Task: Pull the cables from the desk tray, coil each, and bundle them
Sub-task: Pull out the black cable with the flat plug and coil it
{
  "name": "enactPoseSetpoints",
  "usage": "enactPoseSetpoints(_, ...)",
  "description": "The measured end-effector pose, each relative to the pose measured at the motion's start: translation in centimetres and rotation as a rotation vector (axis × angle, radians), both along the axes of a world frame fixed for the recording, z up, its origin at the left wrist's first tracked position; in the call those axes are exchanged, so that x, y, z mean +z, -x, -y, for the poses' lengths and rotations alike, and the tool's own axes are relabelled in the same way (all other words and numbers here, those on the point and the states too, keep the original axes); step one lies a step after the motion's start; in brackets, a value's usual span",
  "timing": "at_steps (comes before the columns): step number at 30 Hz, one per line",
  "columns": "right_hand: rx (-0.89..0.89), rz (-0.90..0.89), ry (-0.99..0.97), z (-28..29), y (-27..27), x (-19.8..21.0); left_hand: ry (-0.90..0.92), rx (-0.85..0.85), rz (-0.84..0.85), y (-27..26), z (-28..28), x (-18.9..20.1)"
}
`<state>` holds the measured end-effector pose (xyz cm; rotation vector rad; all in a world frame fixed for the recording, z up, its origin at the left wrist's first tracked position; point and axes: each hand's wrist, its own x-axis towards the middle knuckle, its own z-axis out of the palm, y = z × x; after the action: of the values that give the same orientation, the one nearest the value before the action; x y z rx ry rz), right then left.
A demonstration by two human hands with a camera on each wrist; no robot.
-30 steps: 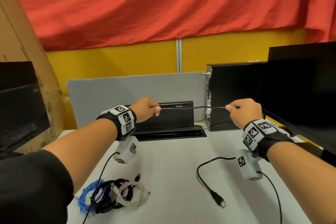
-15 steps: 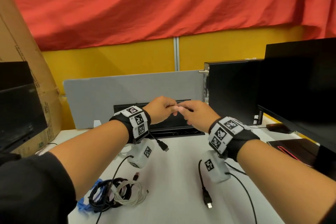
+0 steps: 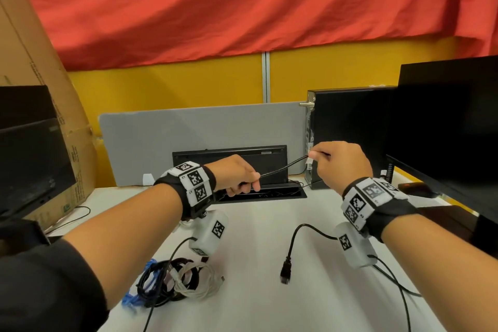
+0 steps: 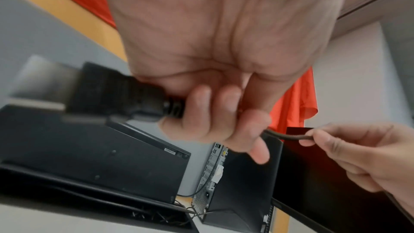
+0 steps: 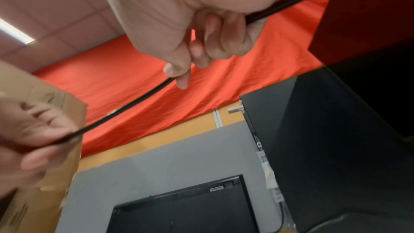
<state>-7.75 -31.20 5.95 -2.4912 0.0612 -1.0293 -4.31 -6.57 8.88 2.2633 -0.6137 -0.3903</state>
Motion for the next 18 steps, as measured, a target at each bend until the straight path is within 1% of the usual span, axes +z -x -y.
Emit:
enactPoseSetpoints(3,-0.030,0.051,0.070,0.1,0.2,-0.3,-0.195,-0.060,0.161,0.6,0.0,0.1)
enactPoseSetpoints(6,-0.068,0.024,0.034,0.6,0.1,-0.5,-0.246,-0.161,0.306,1.9,0.9,-0.5)
enactPoseSetpoints(9,-0.062,-0.022,-0.011,0.7,-0.2,-1.0,-0.286,-0.259,0.360,3.2,2.1,-1.3)
enactPoseSetpoints(12,-0.049,-0.042,-0.029,0.1,-0.4,-1.8,-0.296,-0.322,0.351,4.1,2.7,-1.9)
enactPoseSetpoints(14,-0.041,-0.040,-0.059,0.0,-0.5,-2.4,-0.235,-0.307,0.307,4.4,2.6,-2.1)
enactPoseSetpoints(15,-0.030,-0.046,-0.085,0.0,-0.6,-2.6,-0.157,-0.276,0.245,4.5,2.5,-2.1)
enactPoseSetpoints(18,0.005,-0.135,-0.115,0.0,-0.6,-3.4,0.226,-0.220,-0.026,4.9,2.2,-1.5)
